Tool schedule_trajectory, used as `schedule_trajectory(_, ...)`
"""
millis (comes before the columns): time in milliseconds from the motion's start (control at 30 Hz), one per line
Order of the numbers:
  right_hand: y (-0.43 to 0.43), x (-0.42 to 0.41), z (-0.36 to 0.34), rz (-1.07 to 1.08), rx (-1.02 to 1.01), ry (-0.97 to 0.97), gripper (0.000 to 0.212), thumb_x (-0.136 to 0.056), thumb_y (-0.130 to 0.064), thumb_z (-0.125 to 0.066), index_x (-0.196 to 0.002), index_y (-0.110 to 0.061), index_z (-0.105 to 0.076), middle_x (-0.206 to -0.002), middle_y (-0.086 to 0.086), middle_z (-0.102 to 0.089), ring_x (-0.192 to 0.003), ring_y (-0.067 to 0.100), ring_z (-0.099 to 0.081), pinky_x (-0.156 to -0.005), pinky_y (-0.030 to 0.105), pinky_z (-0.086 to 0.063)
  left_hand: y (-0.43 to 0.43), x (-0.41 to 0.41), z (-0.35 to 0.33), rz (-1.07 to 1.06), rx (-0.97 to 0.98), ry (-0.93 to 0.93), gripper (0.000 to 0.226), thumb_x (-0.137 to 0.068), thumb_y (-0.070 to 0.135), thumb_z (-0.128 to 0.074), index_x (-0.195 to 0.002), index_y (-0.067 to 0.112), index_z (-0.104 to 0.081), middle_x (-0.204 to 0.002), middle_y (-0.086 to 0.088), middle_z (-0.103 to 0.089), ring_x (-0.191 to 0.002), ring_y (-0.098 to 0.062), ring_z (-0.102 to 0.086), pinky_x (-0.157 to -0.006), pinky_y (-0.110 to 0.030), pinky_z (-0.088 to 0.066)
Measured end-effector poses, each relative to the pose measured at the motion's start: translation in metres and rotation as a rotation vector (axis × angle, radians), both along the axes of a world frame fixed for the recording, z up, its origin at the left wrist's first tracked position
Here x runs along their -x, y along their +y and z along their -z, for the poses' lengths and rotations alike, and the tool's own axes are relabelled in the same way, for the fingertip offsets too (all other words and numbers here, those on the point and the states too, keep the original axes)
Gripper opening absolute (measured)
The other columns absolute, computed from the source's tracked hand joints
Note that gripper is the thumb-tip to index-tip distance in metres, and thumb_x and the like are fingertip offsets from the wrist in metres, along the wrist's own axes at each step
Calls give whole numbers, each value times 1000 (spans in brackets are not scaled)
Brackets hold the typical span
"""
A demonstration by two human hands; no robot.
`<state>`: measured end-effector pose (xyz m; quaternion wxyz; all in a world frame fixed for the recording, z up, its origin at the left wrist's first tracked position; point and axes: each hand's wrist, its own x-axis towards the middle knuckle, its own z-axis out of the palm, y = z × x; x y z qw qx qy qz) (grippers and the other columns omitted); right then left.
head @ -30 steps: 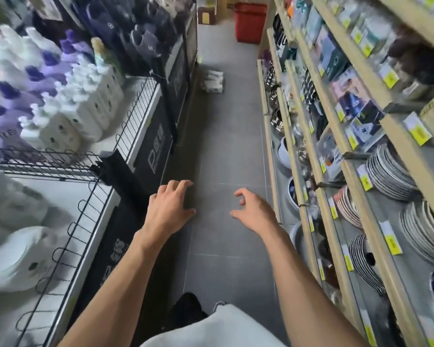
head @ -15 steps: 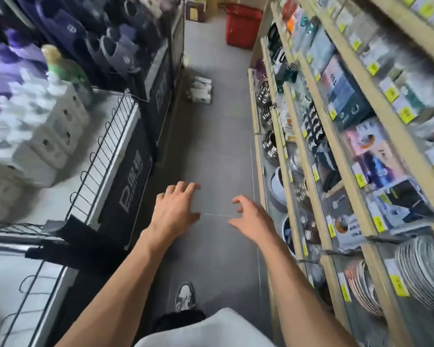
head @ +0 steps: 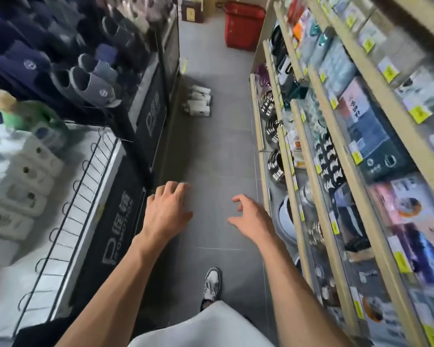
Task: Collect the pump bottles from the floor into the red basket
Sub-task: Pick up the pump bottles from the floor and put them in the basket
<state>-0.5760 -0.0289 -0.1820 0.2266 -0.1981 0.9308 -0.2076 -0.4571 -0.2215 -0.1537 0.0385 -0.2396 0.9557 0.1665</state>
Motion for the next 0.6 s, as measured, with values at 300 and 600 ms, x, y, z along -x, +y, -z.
schedule_trajectory(300, -56, 166, -4, -17, 37, 28, 52, -86, -31, -72, -134, -30, -53, -120, -6, -60, -115, 20, -55, -91, 34, -48, -60, 159, -3, 5, 22, -25, 80, -83, 39, -78, -150, 31, -37, -147, 1, -41, -140, -25, -39, -112, -42, -36)
schedule_trajectory(600, -129, 312, -4, 0, 22, 56, 53, -85, -32, -75, -133, -31, -53, -118, -7, -60, -112, 21, -58, -92, 37, -50, -133, 315, 15, 70, -34, 7, 84, -79, 44, -77, -151, 29, -37, -148, 3, -42, -142, -21, -37, -113, -35, -33)
